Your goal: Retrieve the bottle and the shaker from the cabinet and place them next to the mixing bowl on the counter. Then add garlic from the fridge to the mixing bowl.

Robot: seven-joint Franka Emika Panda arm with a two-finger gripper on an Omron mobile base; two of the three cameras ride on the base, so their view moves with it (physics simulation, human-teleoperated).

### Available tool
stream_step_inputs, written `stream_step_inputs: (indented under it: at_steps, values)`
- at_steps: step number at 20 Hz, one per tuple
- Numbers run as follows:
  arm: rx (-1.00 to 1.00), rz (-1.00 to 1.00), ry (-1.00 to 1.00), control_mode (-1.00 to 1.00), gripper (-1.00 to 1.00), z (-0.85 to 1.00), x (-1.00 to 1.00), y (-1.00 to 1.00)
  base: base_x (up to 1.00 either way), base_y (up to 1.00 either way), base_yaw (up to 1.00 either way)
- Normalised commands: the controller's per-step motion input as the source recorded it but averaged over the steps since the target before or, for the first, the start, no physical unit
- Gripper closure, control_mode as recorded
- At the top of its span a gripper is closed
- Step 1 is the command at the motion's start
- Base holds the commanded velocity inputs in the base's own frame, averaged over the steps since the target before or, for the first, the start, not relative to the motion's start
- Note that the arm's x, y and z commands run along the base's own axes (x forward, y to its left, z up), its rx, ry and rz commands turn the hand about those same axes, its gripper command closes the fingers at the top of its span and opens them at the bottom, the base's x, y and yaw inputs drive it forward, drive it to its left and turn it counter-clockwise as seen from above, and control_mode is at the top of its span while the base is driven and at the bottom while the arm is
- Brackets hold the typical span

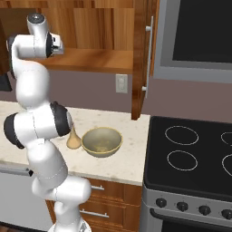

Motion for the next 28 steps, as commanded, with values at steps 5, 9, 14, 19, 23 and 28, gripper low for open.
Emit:
stream_step_inputs:
  at_steps: [5,9,14,19,23,28]
  values:
    - [0.04,-0.07,-0.07,-1.00,1.00,-0.11,-1.00,-0.29,0.00,0.00,0.00]
    - [0.04,-0.10,-0.06,-1.00,1.00,-0.09,-1.00,-0.43,0.00,0.00,0.00]
    - [0.03,-0.13,-0.04,-1.00,1.00,-0.07,-1.00,-0.48,0.00,0.00,0.00]
    - [0.01,-0.14,0.00,-1.00,1.00,-0.08,-1.00,-0.44,0.00,0.00,0.00]
    - [0.00,-0.15,0.00,-1.00,1.00,-0.24,-0.97,-0.37,0.00,0.00,0.00]
    - [0.00,-0.12,0.03,-1.00,1.00,-0.37,-0.76,-0.27,0.00,0.00,0.00]
